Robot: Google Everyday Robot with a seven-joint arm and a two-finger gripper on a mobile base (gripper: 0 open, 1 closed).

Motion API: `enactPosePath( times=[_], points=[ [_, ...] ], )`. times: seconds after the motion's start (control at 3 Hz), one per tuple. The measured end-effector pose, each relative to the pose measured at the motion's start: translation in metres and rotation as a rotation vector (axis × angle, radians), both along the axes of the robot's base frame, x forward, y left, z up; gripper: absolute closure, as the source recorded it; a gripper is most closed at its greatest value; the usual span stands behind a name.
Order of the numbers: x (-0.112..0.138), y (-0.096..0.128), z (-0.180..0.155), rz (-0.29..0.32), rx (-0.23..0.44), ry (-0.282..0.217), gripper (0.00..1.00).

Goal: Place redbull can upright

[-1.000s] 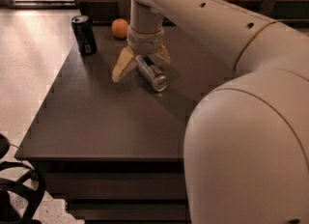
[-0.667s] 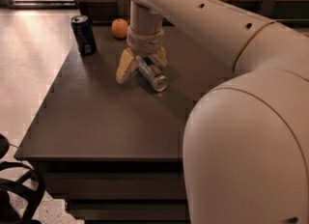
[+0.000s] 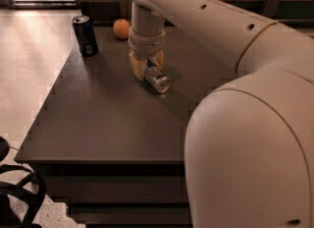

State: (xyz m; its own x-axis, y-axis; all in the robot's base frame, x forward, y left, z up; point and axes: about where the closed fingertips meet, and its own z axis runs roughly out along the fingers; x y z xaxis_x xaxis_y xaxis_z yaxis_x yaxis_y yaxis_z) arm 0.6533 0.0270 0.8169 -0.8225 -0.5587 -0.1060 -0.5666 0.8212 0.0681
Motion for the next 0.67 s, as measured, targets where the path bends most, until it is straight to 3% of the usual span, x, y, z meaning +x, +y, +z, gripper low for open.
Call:
enactPosePath(
  times=[0.33, 0.67],
  points=[
    [0.0000, 0.0000, 0.0007, 0.000, 0.000, 0.000, 0.93],
    [-0.0013, 0.0012, 0.0067, 0.028, -0.001, -0.026, 1.00]
  ],
)
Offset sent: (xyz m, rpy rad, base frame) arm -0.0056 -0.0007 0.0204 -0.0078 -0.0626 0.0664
